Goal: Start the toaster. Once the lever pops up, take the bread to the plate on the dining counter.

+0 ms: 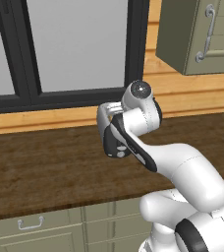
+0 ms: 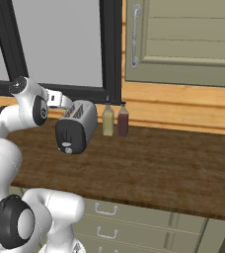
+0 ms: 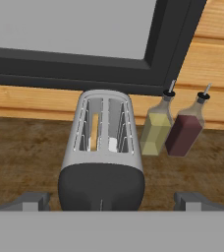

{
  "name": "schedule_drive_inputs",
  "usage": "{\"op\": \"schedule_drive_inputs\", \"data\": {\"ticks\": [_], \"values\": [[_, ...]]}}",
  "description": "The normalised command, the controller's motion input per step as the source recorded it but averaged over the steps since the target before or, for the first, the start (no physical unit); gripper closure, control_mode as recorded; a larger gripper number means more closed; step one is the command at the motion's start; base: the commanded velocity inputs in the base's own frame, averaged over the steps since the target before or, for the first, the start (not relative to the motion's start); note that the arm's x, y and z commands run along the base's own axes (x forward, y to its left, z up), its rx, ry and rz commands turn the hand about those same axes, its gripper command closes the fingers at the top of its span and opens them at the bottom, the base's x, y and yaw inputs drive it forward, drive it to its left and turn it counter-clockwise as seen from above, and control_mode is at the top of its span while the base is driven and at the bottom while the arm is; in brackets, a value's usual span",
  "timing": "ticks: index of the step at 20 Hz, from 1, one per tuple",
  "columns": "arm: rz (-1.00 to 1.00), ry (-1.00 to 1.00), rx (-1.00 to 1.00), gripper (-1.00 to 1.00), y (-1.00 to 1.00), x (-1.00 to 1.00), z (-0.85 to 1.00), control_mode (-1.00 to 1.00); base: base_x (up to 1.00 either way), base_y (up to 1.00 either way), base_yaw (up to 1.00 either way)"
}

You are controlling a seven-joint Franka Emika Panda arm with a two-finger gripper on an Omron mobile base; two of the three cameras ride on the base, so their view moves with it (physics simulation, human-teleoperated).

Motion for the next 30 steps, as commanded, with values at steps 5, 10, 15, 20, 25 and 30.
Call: {"op": "schedule_drive_inputs", "data": {"ticks": [5,10,15,20,25,30], "values": [[0.0,0.0,0.0,-1.0,0.0,0.0,0.0,-1.0,0.0,0.0,0.0],[0.0,0.0,0.0,-1.0,0.0,0.0,0.0,-1.0,0.0,0.0,0.0],[0.0,0.0,0.0,-1.0,0.0,0.0,0.0,-1.0,0.0,0.0,0.0],[0.0,0.0,0.0,-1.0,0.0,0.0,0.0,-1.0,0.0,0.0,0.0],[0.0,0.0,0.0,-1.0,0.0,0.0,0.0,-1.0,0.0,0.0,0.0],[0.0,0.0,0.0,-1.0,0.0,0.0,0.0,-1.0,0.0,0.0,0.0]]}}
